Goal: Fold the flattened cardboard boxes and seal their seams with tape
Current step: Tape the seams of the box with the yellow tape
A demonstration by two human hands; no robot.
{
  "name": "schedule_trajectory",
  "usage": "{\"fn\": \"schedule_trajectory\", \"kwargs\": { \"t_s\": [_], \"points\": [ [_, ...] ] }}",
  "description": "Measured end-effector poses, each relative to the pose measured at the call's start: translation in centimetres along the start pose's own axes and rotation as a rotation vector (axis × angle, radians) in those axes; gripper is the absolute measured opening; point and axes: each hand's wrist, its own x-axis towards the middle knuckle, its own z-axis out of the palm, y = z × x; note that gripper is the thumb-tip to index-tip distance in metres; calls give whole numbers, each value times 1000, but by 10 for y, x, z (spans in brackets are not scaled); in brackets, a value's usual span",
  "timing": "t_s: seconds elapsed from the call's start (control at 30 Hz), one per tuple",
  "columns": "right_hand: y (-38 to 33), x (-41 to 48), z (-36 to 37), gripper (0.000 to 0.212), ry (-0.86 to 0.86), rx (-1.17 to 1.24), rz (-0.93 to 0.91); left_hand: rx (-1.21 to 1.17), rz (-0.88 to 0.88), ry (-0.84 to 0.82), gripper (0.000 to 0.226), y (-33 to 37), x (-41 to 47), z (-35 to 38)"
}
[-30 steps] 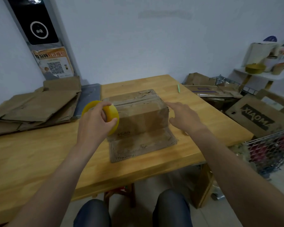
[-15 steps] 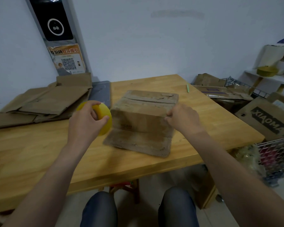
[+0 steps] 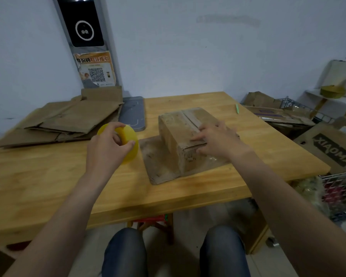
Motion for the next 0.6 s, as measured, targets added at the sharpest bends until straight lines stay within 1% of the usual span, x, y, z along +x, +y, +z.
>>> {"fn": "schedule_trajectory", "kwargs": {
  "t_s": [0.07, 0.13, 0.23, 0.33, 0.4, 0.5, 0.6],
  "points": [
    [0, 6, 10, 47, -21, 122, 26, -12, 4, -15, 47, -3, 1, 3],
    [-3, 14, 23, 48, 26, 156, 25, -24, 8, -29, 47, -5, 2, 6],
    [-17, 24, 36, 46, 97, 99, 88, -28, 4, -34, 46, -7, 5, 9],
    [-40, 31, 45, 46, 217, -11, 121, -20, -21, -6, 45, -9, 9, 6],
    [-55, 33, 46, 47, 267, -5, 123, -21, -35, 1, 45, -12, 10, 2],
    [-66, 35, 46, 51, 268, -32, 147, -32, -37, -14, 45, -13, 10, -3],
    [-70, 31, 43, 51, 214, -124, 182, -46, -22, -39, 46, -12, 7, -7]
  ]
}}
